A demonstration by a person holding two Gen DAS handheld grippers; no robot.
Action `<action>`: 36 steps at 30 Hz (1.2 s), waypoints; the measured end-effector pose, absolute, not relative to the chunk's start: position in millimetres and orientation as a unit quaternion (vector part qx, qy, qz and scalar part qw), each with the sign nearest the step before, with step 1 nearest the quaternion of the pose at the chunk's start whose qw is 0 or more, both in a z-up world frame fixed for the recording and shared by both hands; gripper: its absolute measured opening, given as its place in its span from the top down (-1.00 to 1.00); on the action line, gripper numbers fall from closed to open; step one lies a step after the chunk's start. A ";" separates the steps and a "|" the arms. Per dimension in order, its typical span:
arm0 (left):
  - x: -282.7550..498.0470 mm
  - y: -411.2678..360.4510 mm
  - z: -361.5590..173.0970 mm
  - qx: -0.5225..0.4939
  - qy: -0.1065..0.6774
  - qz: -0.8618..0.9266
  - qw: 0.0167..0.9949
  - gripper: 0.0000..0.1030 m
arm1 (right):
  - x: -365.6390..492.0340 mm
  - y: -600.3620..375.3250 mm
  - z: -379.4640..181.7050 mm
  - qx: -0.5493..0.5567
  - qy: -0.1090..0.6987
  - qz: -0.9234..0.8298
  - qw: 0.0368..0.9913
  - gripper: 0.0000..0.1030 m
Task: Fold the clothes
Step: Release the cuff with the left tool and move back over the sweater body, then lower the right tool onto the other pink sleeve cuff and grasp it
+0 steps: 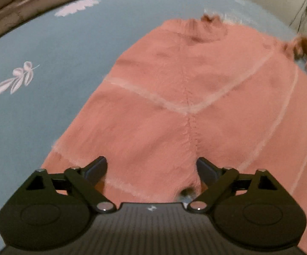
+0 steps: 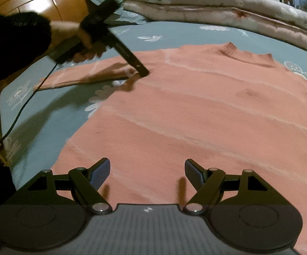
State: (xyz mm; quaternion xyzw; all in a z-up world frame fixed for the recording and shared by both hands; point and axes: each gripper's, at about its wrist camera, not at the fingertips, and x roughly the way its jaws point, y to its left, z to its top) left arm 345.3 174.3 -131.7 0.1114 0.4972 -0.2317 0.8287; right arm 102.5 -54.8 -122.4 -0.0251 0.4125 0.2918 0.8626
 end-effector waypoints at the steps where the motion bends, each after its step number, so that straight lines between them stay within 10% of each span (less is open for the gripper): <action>1: 340.8 180.4 -132.8 0.102 0.489 -0.234 0.834 -0.79 | 102.9 -57.3 -122.5 -0.023 0.413 0.289 0.864 -0.58; 19: 343.2 141.4 -122.9 0.119 0.509 -0.158 0.837 -0.85 | 97.5 -77.3 -114.6 -0.018 0.393 0.280 0.876 -0.64; 36: 185.3 -38.4 -94.6 0.021 0.454 -0.164 0.876 -0.89 | 96.9 -150.2 -89.5 -0.015 0.374 0.145 0.916 -0.69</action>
